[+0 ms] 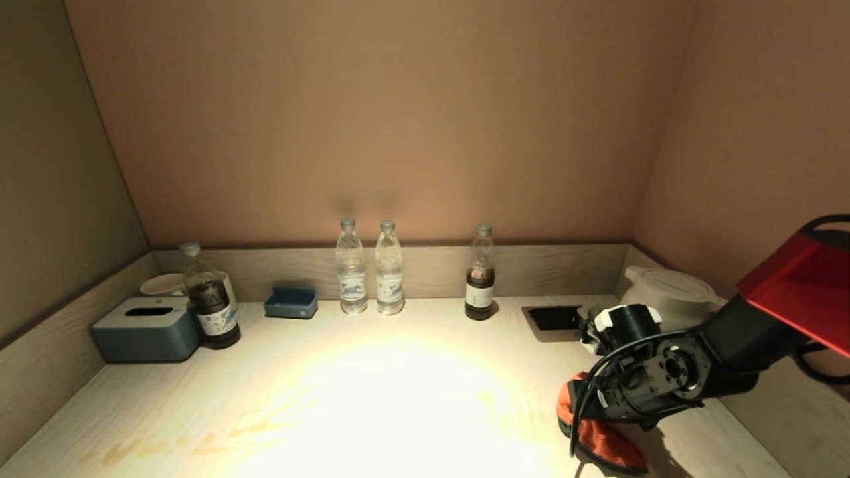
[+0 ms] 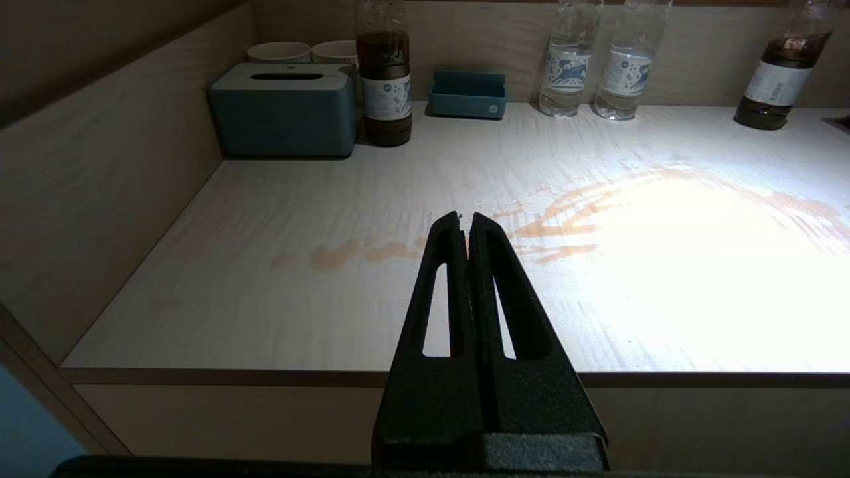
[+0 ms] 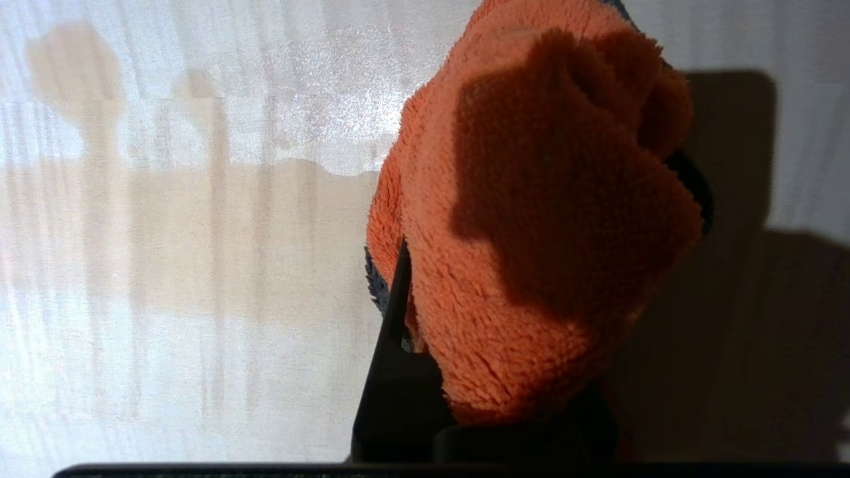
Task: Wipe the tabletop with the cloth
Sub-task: Sweep the stains on the table
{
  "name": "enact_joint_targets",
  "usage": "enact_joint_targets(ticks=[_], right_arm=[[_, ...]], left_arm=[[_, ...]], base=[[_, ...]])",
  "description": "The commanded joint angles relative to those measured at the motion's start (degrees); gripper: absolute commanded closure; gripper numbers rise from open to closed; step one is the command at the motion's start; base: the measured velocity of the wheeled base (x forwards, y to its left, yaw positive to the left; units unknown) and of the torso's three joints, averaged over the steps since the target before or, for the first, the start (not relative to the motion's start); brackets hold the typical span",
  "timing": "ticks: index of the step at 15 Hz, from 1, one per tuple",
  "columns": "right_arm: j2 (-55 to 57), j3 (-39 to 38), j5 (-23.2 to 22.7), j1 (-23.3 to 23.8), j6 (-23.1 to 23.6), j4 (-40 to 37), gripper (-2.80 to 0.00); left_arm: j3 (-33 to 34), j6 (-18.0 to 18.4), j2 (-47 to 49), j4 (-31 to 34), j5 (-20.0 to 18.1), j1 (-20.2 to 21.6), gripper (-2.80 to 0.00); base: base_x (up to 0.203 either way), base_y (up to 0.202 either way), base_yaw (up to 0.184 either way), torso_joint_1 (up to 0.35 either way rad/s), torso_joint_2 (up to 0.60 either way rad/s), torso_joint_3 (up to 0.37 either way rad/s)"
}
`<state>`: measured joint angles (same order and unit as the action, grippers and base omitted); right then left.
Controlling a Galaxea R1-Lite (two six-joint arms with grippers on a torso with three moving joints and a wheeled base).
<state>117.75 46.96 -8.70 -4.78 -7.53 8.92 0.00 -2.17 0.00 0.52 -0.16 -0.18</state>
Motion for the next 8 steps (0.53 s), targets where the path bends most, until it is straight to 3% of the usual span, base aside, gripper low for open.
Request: enact_joint_targets(ticks=[1,8], right_arm=[[0.9,-0.1,-0.1,-2.1,0.2,-0.2,0.00],[1.7,0.6,0.0,-8.8,0.3,-0.1,0.00]], left_arm=[[0.0,0.0,0.0,0.0,0.0,0.0,0.00],[0.0,0.0,0.0,0.0,0.0,0.0,0.00]], base=[[0.000,0.000,0.000,0.000,0.00,0.000],[0.000,0.000,0.000,0.000,0.00,0.000]])
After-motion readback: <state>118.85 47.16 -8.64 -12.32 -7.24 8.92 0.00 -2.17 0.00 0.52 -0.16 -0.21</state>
